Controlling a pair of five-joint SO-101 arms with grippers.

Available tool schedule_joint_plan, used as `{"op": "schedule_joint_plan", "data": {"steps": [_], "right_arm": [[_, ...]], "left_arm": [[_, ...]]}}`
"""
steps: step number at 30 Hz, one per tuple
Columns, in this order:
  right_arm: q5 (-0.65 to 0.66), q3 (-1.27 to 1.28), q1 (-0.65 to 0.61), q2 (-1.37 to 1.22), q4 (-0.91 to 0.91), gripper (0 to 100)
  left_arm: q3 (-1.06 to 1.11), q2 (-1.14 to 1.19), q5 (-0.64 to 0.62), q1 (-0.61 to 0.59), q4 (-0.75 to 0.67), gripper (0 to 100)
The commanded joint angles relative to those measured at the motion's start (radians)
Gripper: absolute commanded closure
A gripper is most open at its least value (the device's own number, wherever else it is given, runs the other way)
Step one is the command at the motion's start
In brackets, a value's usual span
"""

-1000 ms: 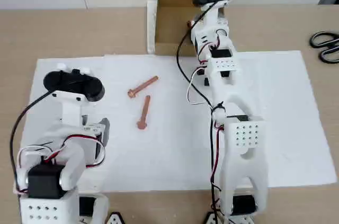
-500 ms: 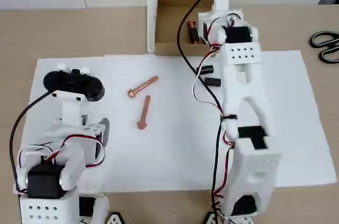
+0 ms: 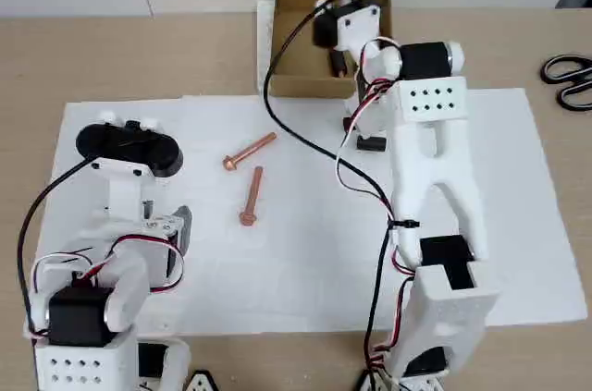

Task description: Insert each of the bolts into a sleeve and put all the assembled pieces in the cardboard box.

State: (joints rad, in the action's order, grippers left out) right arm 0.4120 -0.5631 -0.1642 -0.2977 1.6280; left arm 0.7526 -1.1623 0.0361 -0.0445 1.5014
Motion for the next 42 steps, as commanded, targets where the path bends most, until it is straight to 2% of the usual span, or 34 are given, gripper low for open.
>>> {"op": "schedule_joint_plan", "data": {"steps": [1, 6, 14, 18, 23, 33, 42], "right_arm": [[0.025, -0.038, -0.008, 0.059, -0.041, 78.5], [0.026, 0.086, -0.021, 0.027, 0.044, 78.4], [0.029, 0.158, -0.035, -0.163, -0.071, 78.6], [0.098, 0.14, -0.033, -0.259, -0.036, 78.3], [0.203, 0.021, -0.002, -0.242, 0.025, 78.4], [0.525, -0.011, -0.007, -0.137, 0.002, 78.5], [0.539, -0.012, -0.007, -0.265, -0.085, 78.5]], "left_arm": [[-0.03, -0.006, 0.008, -0.005, -0.002, 86], [-0.03, -0.006, 0.008, -0.005, -0.002, 86], [-0.031, -0.006, 0.008, -0.005, 0.0, 86], [-0.031, -0.006, 0.008, -0.005, 0.0, 86], [-0.031, -0.006, 0.008, -0.005, 0.0, 86], [-0.031, -0.006, 0.008, -0.005, 0.0, 86], [-0.031, -0.006, 0.009, -0.005, 0.0, 86]]}}
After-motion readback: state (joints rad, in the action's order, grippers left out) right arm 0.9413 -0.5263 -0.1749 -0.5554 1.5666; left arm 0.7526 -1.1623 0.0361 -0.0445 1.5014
